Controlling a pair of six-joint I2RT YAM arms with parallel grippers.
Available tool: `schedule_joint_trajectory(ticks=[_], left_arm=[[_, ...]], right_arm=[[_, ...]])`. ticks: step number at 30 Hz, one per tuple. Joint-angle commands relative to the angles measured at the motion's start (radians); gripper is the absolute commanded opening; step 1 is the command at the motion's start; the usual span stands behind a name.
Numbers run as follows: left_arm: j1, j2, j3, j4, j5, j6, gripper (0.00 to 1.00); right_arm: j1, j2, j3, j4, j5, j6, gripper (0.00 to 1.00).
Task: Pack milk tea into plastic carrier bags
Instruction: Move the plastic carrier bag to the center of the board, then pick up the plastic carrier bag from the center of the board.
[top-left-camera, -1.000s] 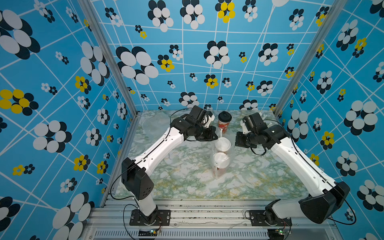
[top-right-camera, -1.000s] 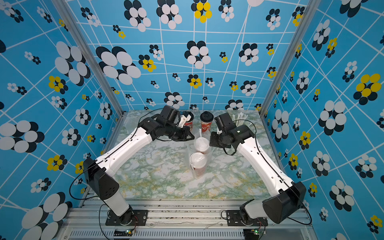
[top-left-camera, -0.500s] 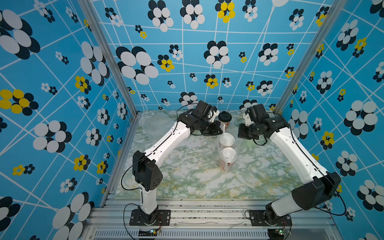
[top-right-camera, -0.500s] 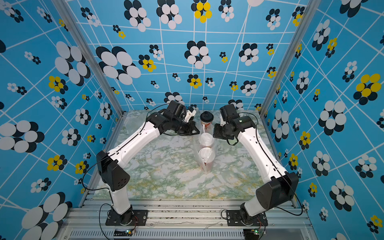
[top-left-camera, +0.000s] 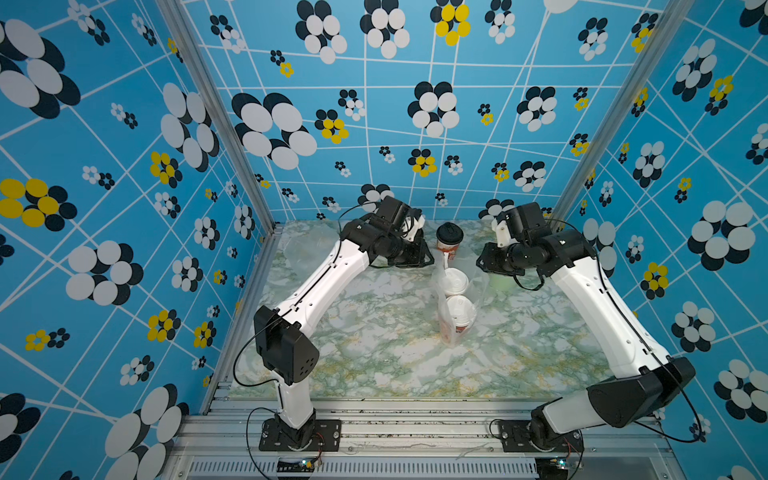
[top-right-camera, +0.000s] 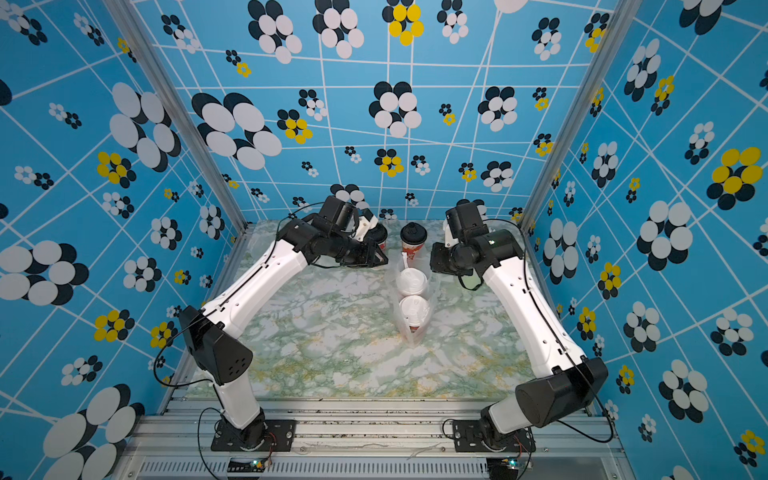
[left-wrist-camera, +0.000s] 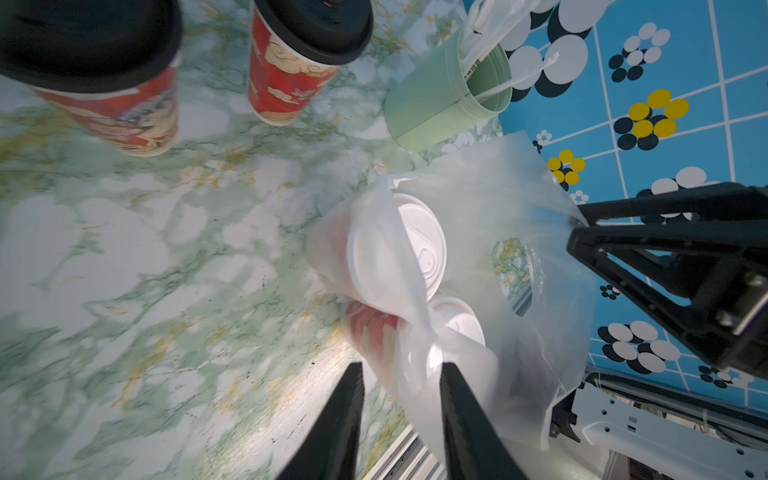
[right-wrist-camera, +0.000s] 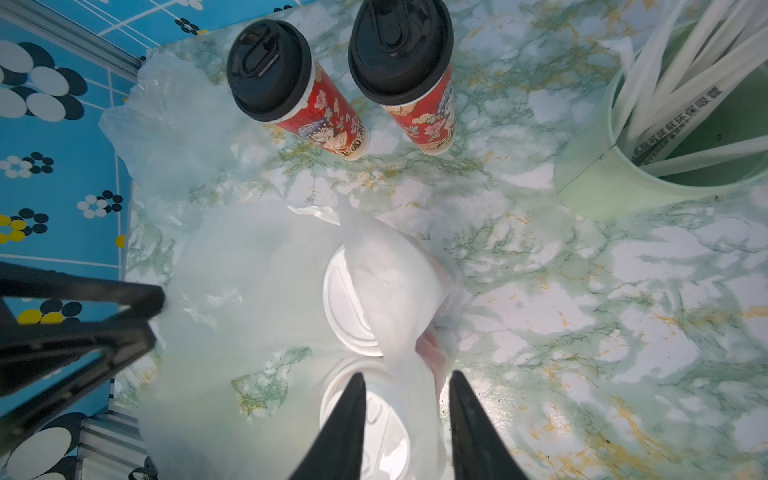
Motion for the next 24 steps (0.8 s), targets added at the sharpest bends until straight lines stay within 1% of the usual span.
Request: schedule_joint_trajectory(ticks=[1,5,7,8,10,11,14,17,20,22,24], left_arm=[[0.079,-0.074,-0.016,-0.09,-0.054,0.089,0.37],[0.182,-0.079,-0.034,-0.183,-0.123,0.191,0.41],[0.228,-0.056,-0.038,-0.24,-0.178,0.288,0.42],[0.246,-0.042,-0.042,-0.257,-0.187,0.331,0.47],[0.276,0.0,-0.054,-0.289,-0.211,0.459,0.51],[0.283,0.026,-0.051,-0.304,-0.241,0.505,0.52],[0.293,0.126,-0.043,-0.321,-0.381,0.622,0.54],[0.305,0.239,-0.003,-0.328,-0.481,0.67,0.57],[0.327,0.351,0.05,-0.329,-0.522,0.708,0.59],[0.338,0.417,0.082,-0.322,-0.581,0.733,0.59],[0.352,0.463,0.11,-0.315,-0.611,0.746,0.59]], right_arm=[[-0.005,-0.037,0.043,-0.055,0.039,-0.01,0.39],[-0.005,-0.05,0.054,-0.066,0.053,-0.021,0.42],[-0.005,-0.054,0.055,-0.066,0.055,-0.024,0.43],[-0.005,-0.056,0.055,-0.068,0.057,-0.026,0.43],[-0.005,-0.059,0.048,-0.068,0.06,-0.034,0.43],[-0.005,-0.06,0.043,-0.068,0.062,-0.038,0.44],[-0.009,-0.067,0.026,-0.067,0.074,-0.054,0.44],[-0.019,-0.077,0.01,-0.068,0.077,-0.066,0.44],[-0.036,-0.092,-0.006,-0.069,0.076,-0.079,0.45],[-0.053,-0.103,-0.018,-0.07,0.075,-0.085,0.45],[-0.065,-0.112,-0.027,-0.072,0.071,-0.088,0.45]])
